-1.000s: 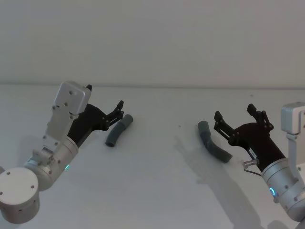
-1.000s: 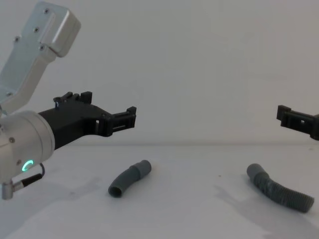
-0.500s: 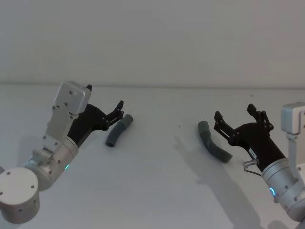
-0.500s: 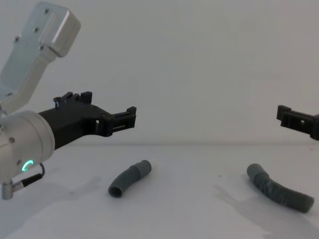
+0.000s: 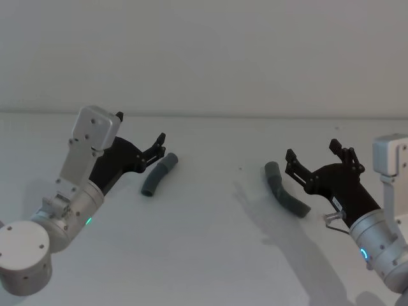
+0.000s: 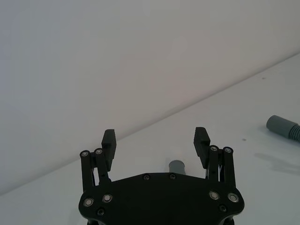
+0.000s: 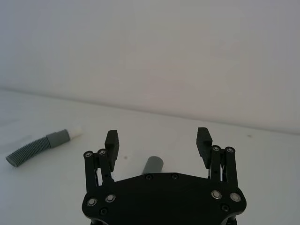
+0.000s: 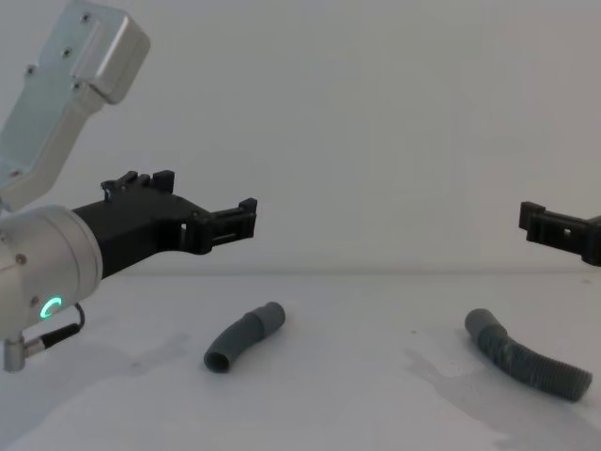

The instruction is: Use both hands to pick up one end of the pipe from the table, align the ends, and insert them.

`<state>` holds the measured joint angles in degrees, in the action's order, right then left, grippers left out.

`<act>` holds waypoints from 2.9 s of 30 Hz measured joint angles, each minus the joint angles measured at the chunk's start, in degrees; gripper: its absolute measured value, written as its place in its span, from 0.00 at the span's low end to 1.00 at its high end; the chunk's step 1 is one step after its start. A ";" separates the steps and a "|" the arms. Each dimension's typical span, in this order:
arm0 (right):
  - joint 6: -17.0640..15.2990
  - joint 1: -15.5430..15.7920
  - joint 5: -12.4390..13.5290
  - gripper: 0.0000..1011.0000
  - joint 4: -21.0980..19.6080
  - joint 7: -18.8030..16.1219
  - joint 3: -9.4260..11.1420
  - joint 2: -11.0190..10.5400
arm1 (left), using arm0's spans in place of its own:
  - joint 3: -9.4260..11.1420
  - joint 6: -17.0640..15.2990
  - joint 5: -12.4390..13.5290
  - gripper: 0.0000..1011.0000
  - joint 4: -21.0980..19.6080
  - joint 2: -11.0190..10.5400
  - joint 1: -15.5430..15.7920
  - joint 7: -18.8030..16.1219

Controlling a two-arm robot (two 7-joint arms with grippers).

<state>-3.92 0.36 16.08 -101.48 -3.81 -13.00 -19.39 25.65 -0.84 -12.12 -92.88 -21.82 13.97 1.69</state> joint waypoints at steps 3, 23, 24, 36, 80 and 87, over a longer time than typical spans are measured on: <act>-1.76 -0.43 -0.11 0.99 -0.17 0.06 -0.04 -0.04 | -0.28 -0.42 -0.85 0.99 0.25 0.08 0.29 0.89; -15.47 -5.03 -2.21 0.99 -0.51 0.53 -0.96 -1.20 | -2.11 -8.69 -8.89 0.99 4.47 2.38 4.00 7.74; -15.82 -5.17 -2.25 0.99 -0.51 0.52 -0.99 -1.20 | -2.15 -9.05 -9.12 0.99 4.65 2.44 4.11 7.96; -21.12 -7.00 -2.79 0.99 -0.07 0.19 -1.54 -0.64 | -2.46 -16.91 -11.81 0.99 6.20 2.70 6.33 10.74; -24.51 -8.89 -5.95 0.99 3.97 0.47 -3.08 2.81 | 0.32 -24.36 -9.31 0.99 16.70 6.19 12.62 13.26; -24.46 -9.44 -6.46 0.99 5.11 0.46 -3.43 3.37 | 0.89 -25.17 -8.55 0.99 18.27 6.46 13.70 13.92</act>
<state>-28.38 -9.08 9.61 -96.38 -3.34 -16.43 -16.02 26.54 -26.01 -20.67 -74.61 -15.36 27.66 15.61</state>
